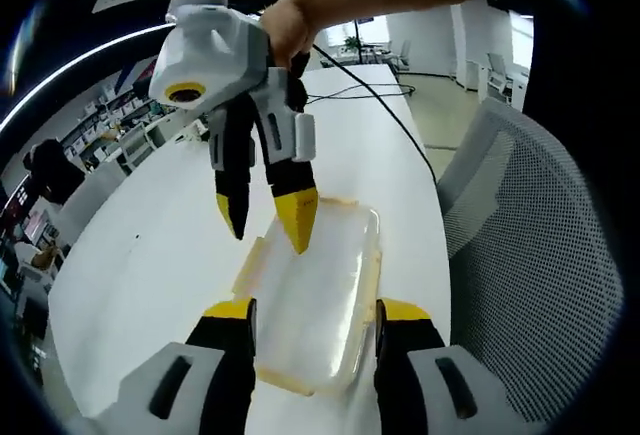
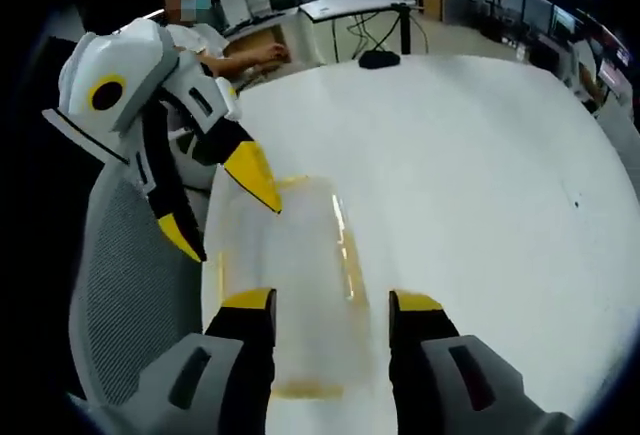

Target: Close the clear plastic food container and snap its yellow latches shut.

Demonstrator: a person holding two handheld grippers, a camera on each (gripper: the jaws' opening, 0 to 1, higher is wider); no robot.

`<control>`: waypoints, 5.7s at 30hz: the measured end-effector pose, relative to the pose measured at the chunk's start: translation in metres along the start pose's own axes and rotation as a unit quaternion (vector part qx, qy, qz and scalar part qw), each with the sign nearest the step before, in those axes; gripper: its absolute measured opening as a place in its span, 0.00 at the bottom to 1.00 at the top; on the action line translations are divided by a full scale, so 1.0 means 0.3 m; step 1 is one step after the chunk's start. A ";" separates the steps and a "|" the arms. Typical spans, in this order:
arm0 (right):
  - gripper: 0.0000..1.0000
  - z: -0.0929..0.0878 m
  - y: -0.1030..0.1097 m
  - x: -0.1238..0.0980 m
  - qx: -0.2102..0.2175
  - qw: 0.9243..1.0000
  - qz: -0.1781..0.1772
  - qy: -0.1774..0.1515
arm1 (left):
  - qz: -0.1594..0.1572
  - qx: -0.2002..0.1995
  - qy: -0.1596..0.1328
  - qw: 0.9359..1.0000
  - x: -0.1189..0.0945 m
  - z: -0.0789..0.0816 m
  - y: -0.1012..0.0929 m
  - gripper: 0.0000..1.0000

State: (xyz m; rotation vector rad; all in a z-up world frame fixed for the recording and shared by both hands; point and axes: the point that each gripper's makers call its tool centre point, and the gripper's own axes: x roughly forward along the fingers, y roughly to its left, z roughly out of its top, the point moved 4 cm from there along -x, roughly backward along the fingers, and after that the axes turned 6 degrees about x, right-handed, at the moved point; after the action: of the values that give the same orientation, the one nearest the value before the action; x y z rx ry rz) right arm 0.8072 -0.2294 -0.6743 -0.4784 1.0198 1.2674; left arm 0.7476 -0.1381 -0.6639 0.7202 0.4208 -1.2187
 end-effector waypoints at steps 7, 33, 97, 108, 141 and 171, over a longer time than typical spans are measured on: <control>0.43 -0.044 0.018 -0.040 0.008 1.000 -0.019 -0.018 | 0.014 -0.032 0.000 0.999 -0.021 -0.027 0.015 0.46; 0.51 -0.189 0.121 -0.079 0.037 0.989 -0.120 -0.082 | 0.061 -0.109 0.003 0.992 -0.055 -0.116 0.012 0.54; 0.48 -0.182 -0.064 -0.027 0.081 0.969 -0.177 -0.154 | 0.079 -0.147 0.010 0.986 0.064 -0.177 0.206 0.45; 0.48 -0.151 -0.127 -0.025 0.083 0.967 -0.184 -0.153 | 0.082 -0.139 0.015 0.987 0.081 -0.184 0.279 0.45; 0.49 -0.132 -0.161 -0.038 0.098 0.963 -0.190 -0.163 | 0.081 -0.156 0.013 0.984 0.087 -0.186 0.311 0.45; 0.80 -0.260 0.022 -0.132 0.144 0.915 -0.254 -0.279 | 0.168 -0.222 -0.081 0.957 -0.116 -0.149 0.152 0.79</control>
State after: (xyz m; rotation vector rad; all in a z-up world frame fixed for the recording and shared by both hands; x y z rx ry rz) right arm 0.7743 -0.3107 -0.6792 -0.1162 0.5260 0.7002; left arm 0.7837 -0.0750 -0.6606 0.2860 0.3979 -0.8131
